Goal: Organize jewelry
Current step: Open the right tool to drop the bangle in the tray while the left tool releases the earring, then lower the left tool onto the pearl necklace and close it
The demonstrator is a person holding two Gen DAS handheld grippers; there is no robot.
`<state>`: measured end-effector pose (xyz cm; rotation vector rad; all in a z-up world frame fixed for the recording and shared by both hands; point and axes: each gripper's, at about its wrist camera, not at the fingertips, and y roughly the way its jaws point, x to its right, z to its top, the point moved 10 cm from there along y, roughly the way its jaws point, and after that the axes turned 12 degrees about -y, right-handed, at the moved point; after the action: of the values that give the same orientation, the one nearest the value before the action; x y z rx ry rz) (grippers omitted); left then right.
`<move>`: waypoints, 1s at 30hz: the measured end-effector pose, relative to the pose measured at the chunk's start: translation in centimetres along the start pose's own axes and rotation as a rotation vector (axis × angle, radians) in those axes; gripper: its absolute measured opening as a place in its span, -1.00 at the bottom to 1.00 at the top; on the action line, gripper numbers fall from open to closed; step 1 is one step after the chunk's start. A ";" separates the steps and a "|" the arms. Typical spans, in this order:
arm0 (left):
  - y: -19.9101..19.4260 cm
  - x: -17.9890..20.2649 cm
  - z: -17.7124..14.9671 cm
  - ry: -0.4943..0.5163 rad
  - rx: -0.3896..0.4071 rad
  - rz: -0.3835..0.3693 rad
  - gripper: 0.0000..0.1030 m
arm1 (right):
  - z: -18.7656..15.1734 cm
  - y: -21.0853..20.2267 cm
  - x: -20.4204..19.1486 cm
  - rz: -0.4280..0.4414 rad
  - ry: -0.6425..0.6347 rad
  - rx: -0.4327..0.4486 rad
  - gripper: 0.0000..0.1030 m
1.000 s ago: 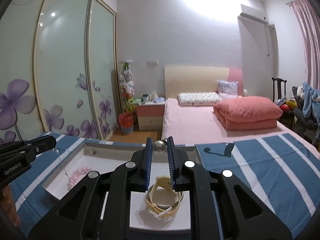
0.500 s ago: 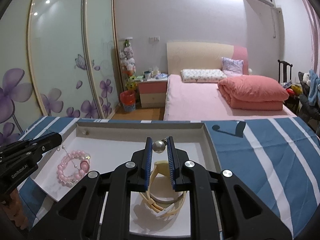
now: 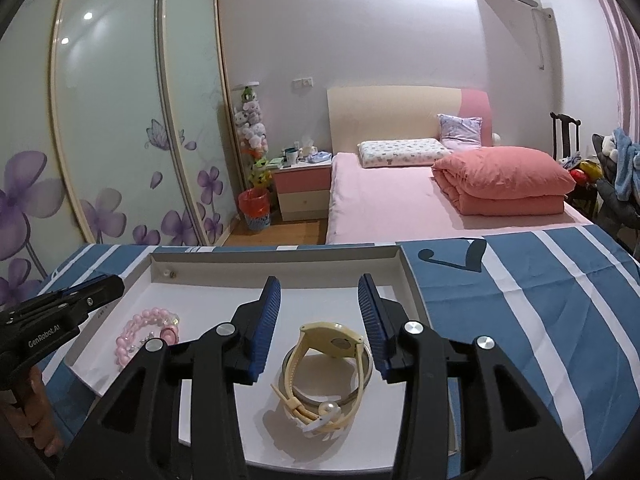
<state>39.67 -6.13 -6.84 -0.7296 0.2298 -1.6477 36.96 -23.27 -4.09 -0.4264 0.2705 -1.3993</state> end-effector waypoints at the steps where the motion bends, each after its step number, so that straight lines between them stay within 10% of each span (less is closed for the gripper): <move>1: 0.0 -0.1 0.0 -0.003 0.000 0.001 -0.60 | 0.0 0.0 0.0 -0.001 0.000 0.001 -0.18; 30: -4.4 0.9 -13.2 0.264 -0.349 -0.035 -0.60 | -1.9 -8.5 0.3 -0.003 0.005 -0.020 -0.18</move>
<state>28.46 -9.26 -14.56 -0.7765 0.7103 -1.7565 28.65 -24.80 -2.06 -0.4398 0.2881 -1.4016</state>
